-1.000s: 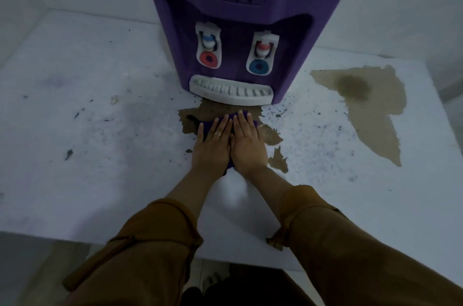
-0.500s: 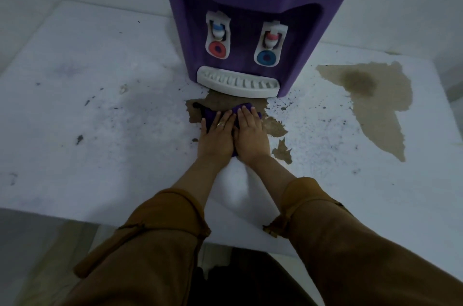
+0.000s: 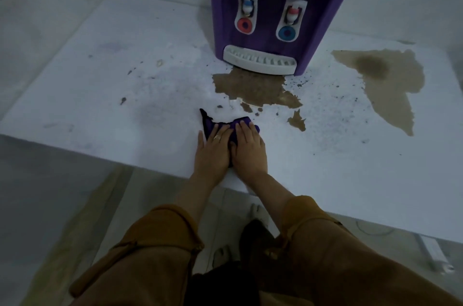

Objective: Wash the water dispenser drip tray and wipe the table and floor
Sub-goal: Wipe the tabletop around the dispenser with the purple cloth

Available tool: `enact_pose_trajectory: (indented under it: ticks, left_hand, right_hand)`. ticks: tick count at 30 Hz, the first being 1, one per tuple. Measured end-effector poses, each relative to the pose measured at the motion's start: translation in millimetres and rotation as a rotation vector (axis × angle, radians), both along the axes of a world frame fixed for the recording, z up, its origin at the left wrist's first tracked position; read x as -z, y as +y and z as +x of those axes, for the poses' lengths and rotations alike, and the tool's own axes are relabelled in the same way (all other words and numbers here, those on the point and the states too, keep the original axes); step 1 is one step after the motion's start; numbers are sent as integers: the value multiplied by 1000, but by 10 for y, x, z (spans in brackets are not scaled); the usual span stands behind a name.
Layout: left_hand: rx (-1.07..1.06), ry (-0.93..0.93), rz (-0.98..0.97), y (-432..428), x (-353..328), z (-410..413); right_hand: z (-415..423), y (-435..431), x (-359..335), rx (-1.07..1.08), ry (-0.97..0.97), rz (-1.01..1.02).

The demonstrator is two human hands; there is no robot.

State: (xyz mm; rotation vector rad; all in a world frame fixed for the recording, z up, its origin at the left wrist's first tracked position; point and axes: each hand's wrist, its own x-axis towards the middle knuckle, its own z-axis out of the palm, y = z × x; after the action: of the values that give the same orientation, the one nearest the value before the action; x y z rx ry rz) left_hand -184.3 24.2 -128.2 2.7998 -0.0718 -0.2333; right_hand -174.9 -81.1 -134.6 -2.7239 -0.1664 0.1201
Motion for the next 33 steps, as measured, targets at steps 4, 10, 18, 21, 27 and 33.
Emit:
enact_pose_trajectory:
  ticks: [4,10,18,21,27,33]
  left_hand:
    - [-35,-6,24,205,37,-392]
    - [-73,48,-8,263,-19,-659]
    - [-24,68,68,302,7,-456]
    - [-29,35,93,339,36,-251]
    - [-49,33,111,464,32,337]
    - [-98,40,141,682,40,1025]
  right_hand:
    - [-339,218,45,-52,-15,-13]
    - [-557,287,86,-70,-37,-36]
    - [-408,316,115,-47,-39,-87]
    - [-188,346,108,-61,-28,-99]
    - [435,460,92,-116,-10,-94]
    - [1190,704,107,-190,-7,-119]
